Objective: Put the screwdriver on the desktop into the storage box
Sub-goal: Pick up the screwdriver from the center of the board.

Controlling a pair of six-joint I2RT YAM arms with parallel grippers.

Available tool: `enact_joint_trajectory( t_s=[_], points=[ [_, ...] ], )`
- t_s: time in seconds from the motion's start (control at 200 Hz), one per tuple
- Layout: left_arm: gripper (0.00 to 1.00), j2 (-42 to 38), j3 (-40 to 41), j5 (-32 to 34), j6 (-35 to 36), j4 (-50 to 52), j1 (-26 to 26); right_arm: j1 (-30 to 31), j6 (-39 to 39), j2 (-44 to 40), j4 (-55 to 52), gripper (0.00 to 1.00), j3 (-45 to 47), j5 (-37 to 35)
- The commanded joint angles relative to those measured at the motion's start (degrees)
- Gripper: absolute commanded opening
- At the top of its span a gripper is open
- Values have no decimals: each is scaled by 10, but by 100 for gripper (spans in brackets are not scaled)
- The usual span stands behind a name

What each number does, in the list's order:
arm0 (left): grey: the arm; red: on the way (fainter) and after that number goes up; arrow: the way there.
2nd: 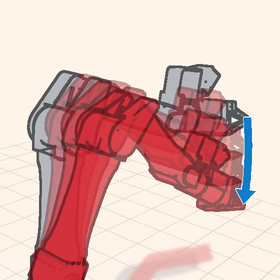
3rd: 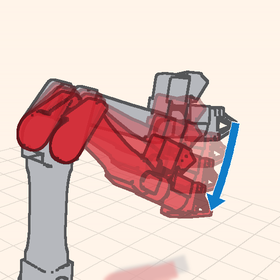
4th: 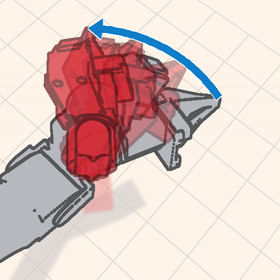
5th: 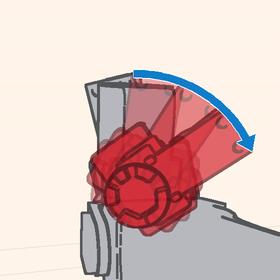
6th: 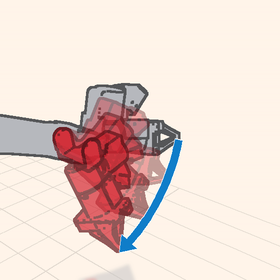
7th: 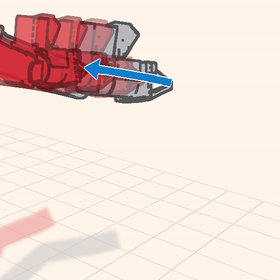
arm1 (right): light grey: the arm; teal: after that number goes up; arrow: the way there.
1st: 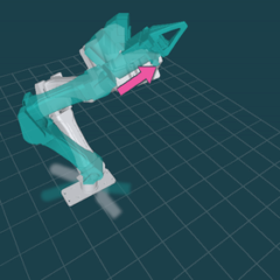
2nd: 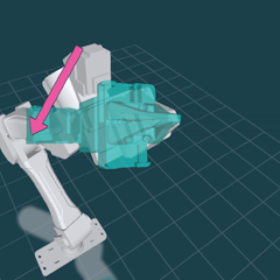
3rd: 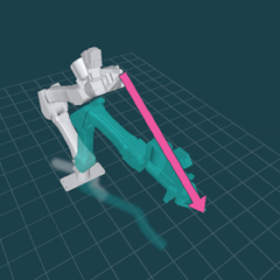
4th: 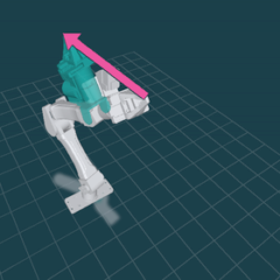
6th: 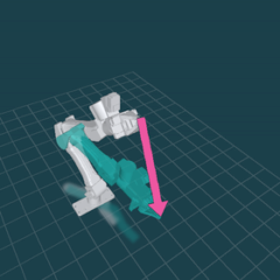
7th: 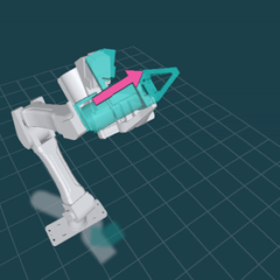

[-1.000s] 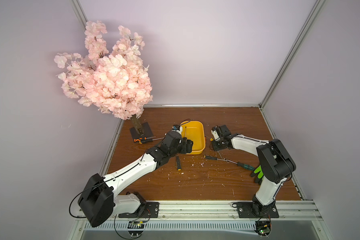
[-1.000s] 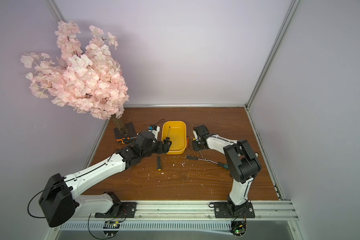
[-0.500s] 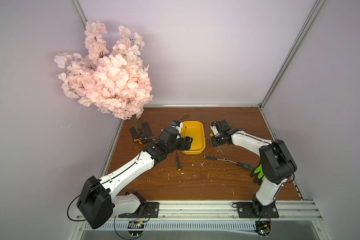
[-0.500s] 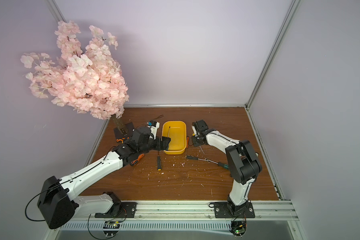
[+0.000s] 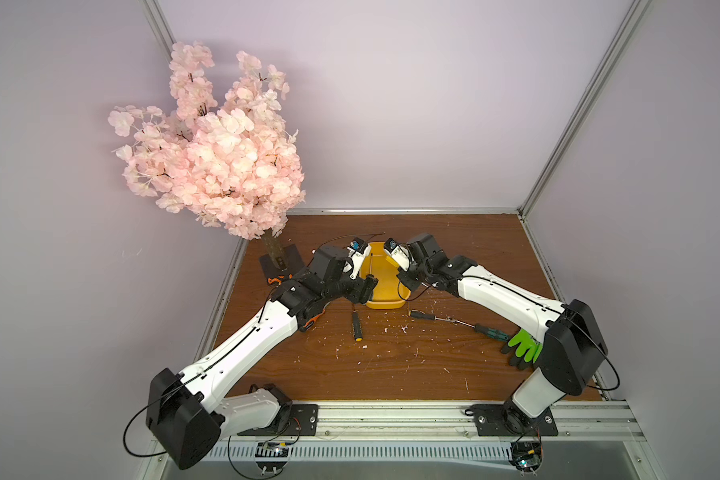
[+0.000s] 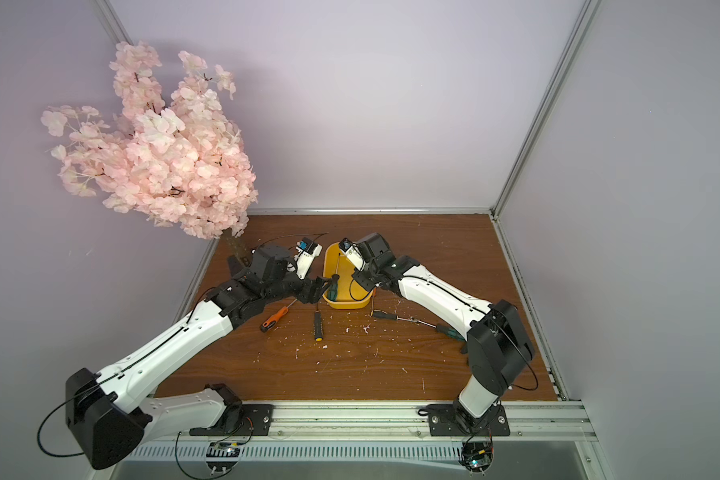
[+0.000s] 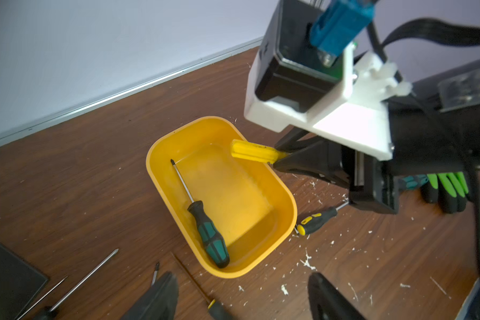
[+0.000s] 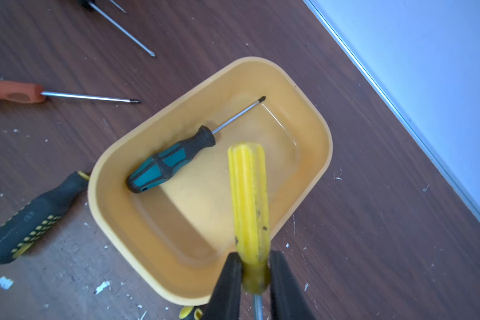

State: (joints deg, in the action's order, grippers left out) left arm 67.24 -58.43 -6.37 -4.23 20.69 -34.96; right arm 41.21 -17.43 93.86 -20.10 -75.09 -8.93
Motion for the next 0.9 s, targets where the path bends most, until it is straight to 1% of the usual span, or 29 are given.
enact_joint_trajectory(
  t_s=[0.0, 0.105, 0.18, 0.25, 0.32, 0.385, 0.52, 0.575, 0.661, 0.896],
  points=[
    [76, -25, 18, 10, 88, 8, 2, 2, -85, -47, 8, 14, -11, -10],
    [75, -52, 55, -14, 144, -20, 1, 4, -121, -91, 51, 13, 34, 27],
    [73, -72, 75, -24, 164, -47, 2, 7, -152, -129, 86, 13, 75, 59],
    [71, -78, 82, -37, 188, -56, 2, 10, -174, -160, 103, 13, 100, 88],
    [71, -73, 79, -38, 203, -57, 2, 11, -184, -177, 103, 13, 107, 106],
    [72, -68, 73, -47, 222, -54, 1, 18, -199, -181, 91, 13, 106, 113],
    [72, -76, 84, -48, 252, -86, -14, 41, -218, -174, 66, 13, 99, 107],
    [70, -80, 87, -46, 258, -95, -21, 46, -221, -173, 63, 13, 100, 107],
    [64, -83, 88, -57, 260, -101, -26, 50, -219, -181, 72, 13, 107, 120],
    [63, -72, 71, -90, 275, -77, -40, 58, -232, -194, 85, 13, 126, 149]
  ],
)
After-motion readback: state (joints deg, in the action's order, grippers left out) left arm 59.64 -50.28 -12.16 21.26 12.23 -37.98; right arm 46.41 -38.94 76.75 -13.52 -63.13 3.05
